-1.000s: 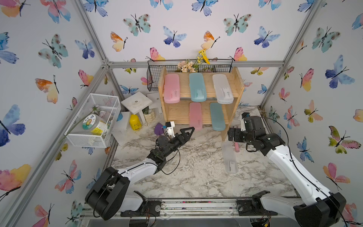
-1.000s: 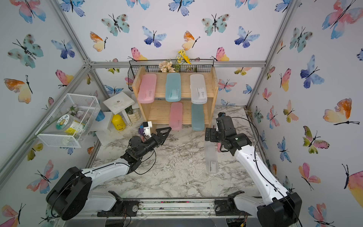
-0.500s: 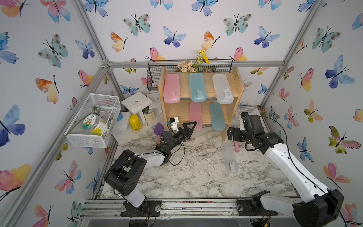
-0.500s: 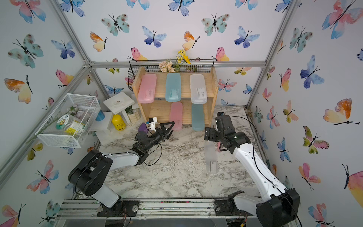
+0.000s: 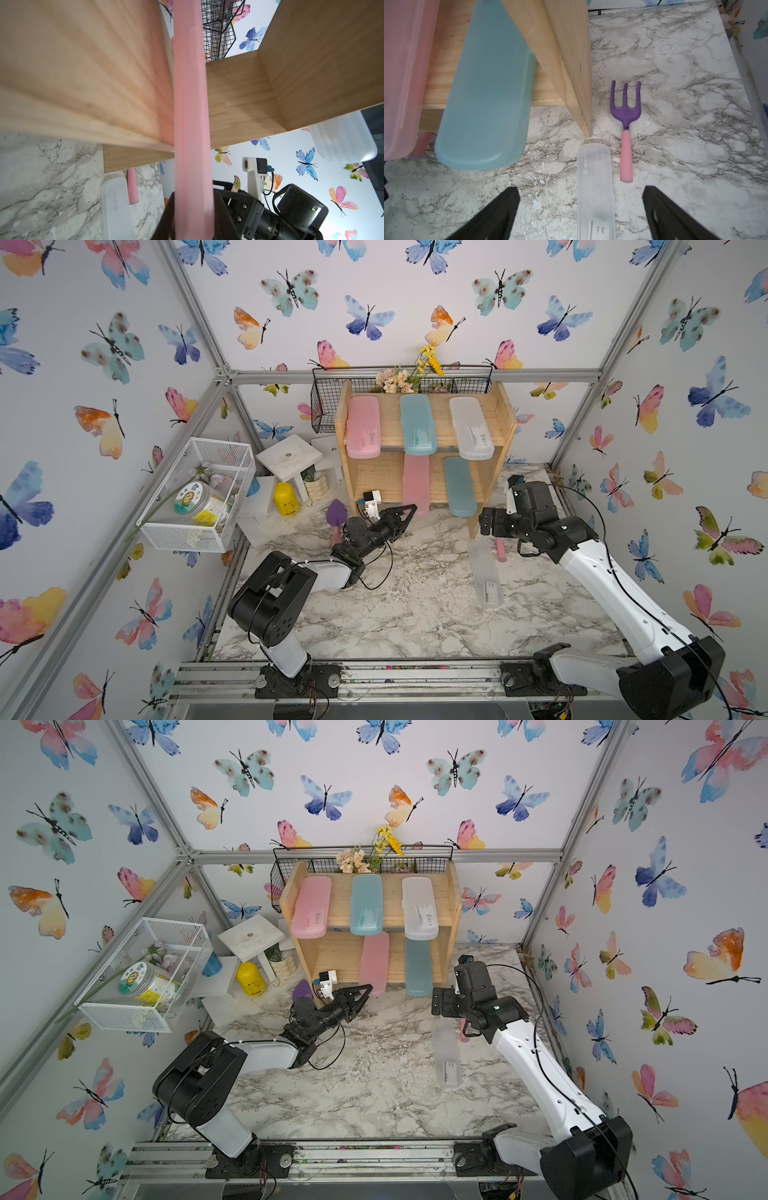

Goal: Remove the pencil cases from the shelf
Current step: Pick up the pencil case from the shelf.

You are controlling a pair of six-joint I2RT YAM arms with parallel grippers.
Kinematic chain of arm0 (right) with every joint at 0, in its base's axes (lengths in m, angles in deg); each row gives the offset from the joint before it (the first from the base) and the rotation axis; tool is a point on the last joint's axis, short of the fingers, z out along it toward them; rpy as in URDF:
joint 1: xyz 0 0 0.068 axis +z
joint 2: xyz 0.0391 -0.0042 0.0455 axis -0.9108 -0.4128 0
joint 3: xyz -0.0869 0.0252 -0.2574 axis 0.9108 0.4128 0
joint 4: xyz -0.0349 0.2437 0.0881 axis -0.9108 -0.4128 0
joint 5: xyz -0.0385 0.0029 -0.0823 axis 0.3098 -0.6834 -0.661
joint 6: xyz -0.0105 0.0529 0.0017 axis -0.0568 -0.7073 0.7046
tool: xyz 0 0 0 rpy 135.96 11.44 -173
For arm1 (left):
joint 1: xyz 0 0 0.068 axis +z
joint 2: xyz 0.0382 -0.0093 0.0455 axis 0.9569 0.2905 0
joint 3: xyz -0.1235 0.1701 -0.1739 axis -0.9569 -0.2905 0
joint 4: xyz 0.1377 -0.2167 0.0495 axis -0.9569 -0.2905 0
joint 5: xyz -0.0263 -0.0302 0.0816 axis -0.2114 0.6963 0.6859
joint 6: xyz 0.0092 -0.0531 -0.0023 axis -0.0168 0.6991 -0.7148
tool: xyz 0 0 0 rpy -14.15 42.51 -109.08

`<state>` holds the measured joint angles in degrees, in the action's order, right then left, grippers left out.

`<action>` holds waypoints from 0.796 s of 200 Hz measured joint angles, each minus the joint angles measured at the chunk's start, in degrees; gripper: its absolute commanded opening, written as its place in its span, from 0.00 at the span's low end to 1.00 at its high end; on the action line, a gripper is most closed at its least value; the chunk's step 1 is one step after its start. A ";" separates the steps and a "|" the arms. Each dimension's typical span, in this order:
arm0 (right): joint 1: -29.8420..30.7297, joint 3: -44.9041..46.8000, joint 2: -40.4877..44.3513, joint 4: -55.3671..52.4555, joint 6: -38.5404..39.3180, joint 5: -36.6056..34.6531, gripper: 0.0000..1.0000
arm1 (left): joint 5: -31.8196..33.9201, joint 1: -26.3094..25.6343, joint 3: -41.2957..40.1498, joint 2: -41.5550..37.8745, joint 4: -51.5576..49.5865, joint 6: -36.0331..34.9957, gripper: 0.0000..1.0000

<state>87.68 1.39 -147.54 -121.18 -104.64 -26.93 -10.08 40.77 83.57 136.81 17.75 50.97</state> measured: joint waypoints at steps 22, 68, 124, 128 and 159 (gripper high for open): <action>0.00 0.00 0.13 0.02 0.76 0.72 0.99 | -0.02 0.00 -0.52 -1.60 -1.92 -1.25 0.17; 0.09 1.27 7.13 2.86 0.26 9.66 0.99 | 2.49 -0.92 -9.14 -13.75 -9.38 -10.56 0.17; 13.60 3.32 13.20 11.67 -7.78 16.17 0.99 | 29.77 -22.51 -12.94 -41.64 -33.99 -40.30 0.13; 14.69 3.87 13.20 12.96 -8.59 16.57 0.99 | 31.30 -23.41 -13.09 -42.49 -34.56 -41.64 0.13; 21.20 7.17 11.21 21.77 -14.49 17.79 0.99 | 45.29 -31.08 -16.55 -48.92 -39.78 -49.55 0.12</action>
<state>108.88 8.56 -136.33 -99.42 -119.14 -9.14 35.20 9.69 67.03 87.90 -22.03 1.42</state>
